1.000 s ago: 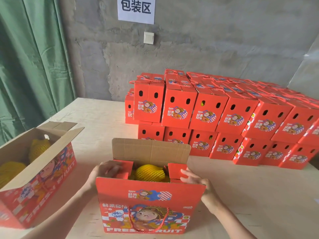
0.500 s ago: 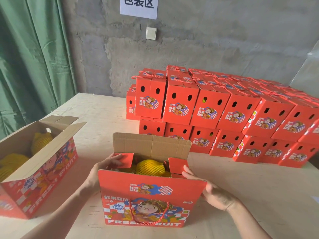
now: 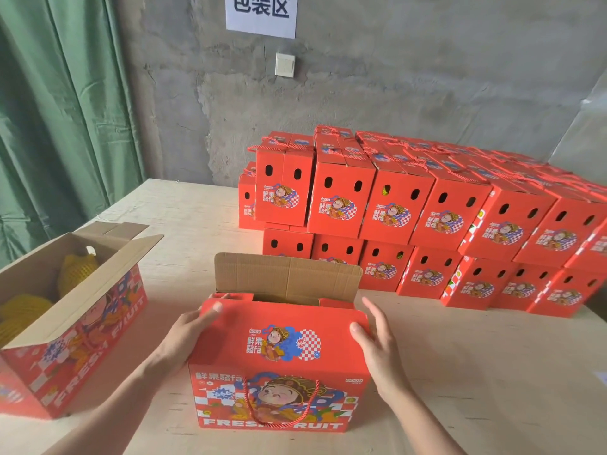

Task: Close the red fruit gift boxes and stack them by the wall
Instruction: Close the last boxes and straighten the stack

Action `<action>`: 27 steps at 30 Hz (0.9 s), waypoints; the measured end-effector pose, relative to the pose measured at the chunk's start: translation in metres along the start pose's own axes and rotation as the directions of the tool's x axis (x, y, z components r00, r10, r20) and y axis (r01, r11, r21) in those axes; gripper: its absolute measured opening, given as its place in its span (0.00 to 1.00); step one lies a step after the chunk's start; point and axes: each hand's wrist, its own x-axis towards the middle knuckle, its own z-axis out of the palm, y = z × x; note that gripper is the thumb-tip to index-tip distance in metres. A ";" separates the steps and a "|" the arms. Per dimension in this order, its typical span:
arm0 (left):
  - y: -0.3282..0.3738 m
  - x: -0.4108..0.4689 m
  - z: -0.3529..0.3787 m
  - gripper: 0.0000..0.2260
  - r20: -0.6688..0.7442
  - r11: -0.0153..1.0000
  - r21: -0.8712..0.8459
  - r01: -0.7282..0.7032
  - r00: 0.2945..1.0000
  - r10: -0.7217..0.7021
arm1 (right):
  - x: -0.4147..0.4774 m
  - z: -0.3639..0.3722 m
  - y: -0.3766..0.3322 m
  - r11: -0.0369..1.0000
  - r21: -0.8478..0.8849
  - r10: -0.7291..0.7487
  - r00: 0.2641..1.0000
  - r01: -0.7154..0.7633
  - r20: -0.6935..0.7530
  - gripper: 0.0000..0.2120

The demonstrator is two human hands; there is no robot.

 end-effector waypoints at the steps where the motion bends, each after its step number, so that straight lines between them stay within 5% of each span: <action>1: 0.001 -0.001 0.003 0.21 -0.017 0.998 0.030 -0.056 0.998 0.056 | 0.001 0.003 0.000 0.998 -0.041 -0.049 0.999 0.049 -0.002 0.21; 3: 0.001 -0.005 0.008 0.14 -0.054 0.987 0.062 -0.149 0.987 0.152 | 0.003 0.007 0.006 0.945 -0.262 -0.206 0.978 0.194 -0.021 0.18; 7: -0.004 -0.002 0.013 0.20 -0.102 0.935 0.167 -0.314 0.937 0.333 | 0.002 0.015 0.010 0.743 -0.601 -0.359 0.933 0.295 0.014 0.13; 10: -0.005 -0.003 0.018 0.09 -0.085 0.669 0.640 -0.379 0.830 0.551 | 0.001 0.013 0.004 0.442 -0.814 -0.264 0.922 0.377 0.284 0.34; 12: -0.008 -0.004 0.021 0.13 -0.026 0.424 0.842 -0.335 0.759 0.651 | 0.000 0.012 0.000 0.333 -0.839 -0.160 0.903 0.430 0.399 0.49; 17: -0.001 -0.009 0.033 0.34 0.238 0.037 0.942 -0.332 0.743 0.626 | 0.004 0.016 -0.005 0.373 -0.792 -0.039 0.861 0.483 0.506 0.58; 20: -0.002 -0.014 0.043 0.40 0.300 0.026 0.935 -0.354 0.826 0.477 | 0.009 0.028 -0.007 0.397 -0.759 -0.129 0.850 0.516 0.511 0.56; 23: -0.006 -0.011 0.040 0.49 0.391 -0.082 0.913 -0.399 0.801 0.453 | 0.012 0.034 -0.004 0.420 -0.747 -0.129 0.849 0.515 0.512 0.59; 27: 0.000 -0.006 0.038 0.57 0.373 -0.107 0.928 -0.357 0.883 0.287 | 0.013 0.033 -0.002 0.448 -0.728 -0.110 0.840 0.520 0.532 0.60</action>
